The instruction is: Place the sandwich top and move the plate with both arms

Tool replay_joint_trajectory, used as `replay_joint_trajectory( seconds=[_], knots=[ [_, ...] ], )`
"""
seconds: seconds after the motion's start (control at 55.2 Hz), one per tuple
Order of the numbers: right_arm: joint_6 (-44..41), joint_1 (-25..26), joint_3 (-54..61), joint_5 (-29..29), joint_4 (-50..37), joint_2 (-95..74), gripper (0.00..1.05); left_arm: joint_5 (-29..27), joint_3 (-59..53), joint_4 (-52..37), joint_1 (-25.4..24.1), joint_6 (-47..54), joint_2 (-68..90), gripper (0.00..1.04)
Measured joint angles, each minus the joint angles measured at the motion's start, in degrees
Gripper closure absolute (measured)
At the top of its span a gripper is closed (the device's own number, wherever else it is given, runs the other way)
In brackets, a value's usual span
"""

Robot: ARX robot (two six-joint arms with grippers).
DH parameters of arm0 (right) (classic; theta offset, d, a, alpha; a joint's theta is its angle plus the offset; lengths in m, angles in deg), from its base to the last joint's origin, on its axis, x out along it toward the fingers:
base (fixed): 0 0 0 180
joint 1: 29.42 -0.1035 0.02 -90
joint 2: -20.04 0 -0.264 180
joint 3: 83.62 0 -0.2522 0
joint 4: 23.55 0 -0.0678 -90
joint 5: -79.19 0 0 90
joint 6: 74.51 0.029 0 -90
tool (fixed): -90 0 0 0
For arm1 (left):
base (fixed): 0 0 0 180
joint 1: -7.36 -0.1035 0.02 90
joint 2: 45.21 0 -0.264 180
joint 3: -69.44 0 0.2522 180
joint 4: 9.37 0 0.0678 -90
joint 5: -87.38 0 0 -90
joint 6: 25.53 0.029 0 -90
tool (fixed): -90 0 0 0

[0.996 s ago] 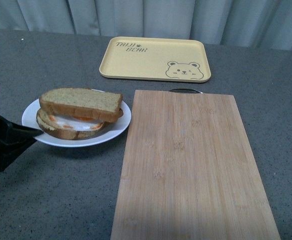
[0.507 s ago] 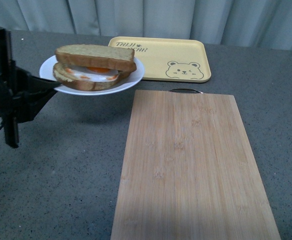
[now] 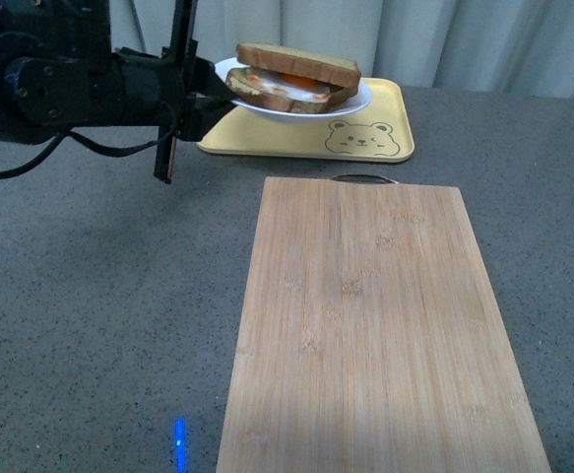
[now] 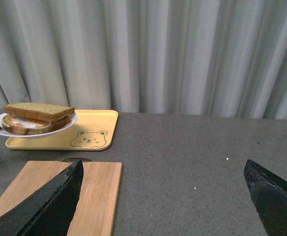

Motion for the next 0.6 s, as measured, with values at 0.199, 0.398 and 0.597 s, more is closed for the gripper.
replay_joint_trajectory(
  seconds=[0.199, 0.398, 0.597],
  knots=[
    [0.0, 0.0, 0.0, 0.0, 0.0, 0.0, 0.09, -0.5, 8.4, 5.6, 0.5, 0.9, 4.6, 1.01],
    [0.0, 0.0, 0.0, 0.0, 0.0, 0.0, 0.09, -0.9, 14.5, 9.8, 0.7, 1.2, 8.6, 1.01],
    [0.0, 0.0, 0.0, 0.0, 0.0, 0.0, 0.09, -1.1, 18.3, 11.7, 1.0, 1.4, 11.2, 1.01]
  ],
)
